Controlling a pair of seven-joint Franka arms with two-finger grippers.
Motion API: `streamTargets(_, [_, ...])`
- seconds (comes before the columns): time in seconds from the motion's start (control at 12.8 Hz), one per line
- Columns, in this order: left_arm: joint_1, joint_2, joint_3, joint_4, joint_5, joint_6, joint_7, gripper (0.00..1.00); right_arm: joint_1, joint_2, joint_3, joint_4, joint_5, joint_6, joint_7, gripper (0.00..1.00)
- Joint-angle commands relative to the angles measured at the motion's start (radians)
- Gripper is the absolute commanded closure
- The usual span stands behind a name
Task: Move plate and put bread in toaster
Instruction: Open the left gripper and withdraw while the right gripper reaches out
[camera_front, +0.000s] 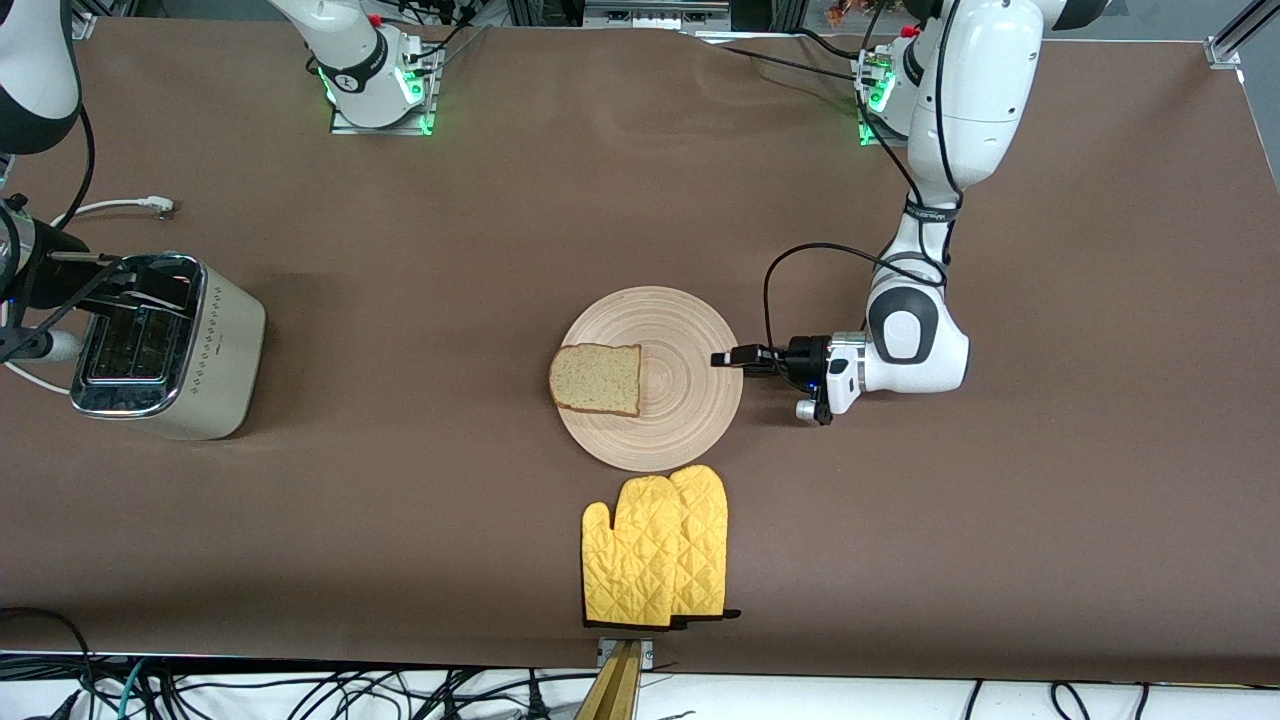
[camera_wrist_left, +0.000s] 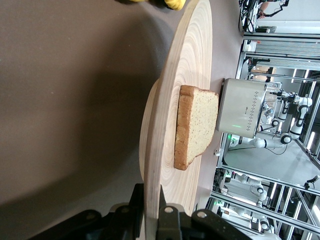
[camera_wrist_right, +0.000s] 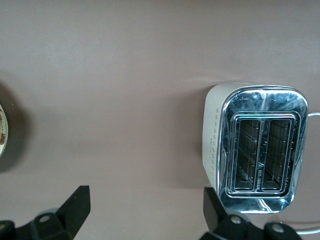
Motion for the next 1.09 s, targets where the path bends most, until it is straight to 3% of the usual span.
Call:
streamTargets(0.0, [0.001, -0.019, -0.005, -0.011, 0.003, -0.003, 0.007, 1.00, -0.005, -0.003, 0.002, 0.003, 0.007, -0.012, -0.003, 0.00])
streamTargets(0.16, [-0.002, -0.016, -0.008, -0.011, 0.001, 0.015, 0.005, 1.00, -0.005, -0.002, 0.002, 0.003, 0.006, -0.012, -0.003, 0.00])
streamTargets(0.31, [-0.010, -0.013, -0.013, -0.011, 0.000, 0.027, 0.004, 0.93, -0.007, -0.002, 0.001, 0.003, 0.006, -0.010, -0.003, 0.00])
streamTargets(0.47, [-0.013, -0.012, -0.013, -0.011, -0.014, 0.027, -0.010, 0.63, -0.007, -0.003, 0.001, 0.003, 0.006, -0.012, -0.003, 0.00])
streamTargets(0.55, [-0.013, -0.012, -0.013, -0.013, -0.017, 0.027, -0.012, 0.25, -0.007, -0.003, 0.001, 0.003, 0.006, -0.012, -0.003, 0.00])
streamTargets(0.62, [-0.013, -0.012, -0.013, -0.016, -0.017, 0.027, -0.010, 0.00, -0.007, -0.002, 0.001, 0.003, 0.006, -0.010, -0.003, 0.00])
streamTargets(1.01, [-0.009, -0.018, -0.005, -0.022, -0.011, 0.023, -0.009, 0.00, -0.007, -0.002, 0.001, 0.003, 0.006, -0.012, 0.005, 0.00])
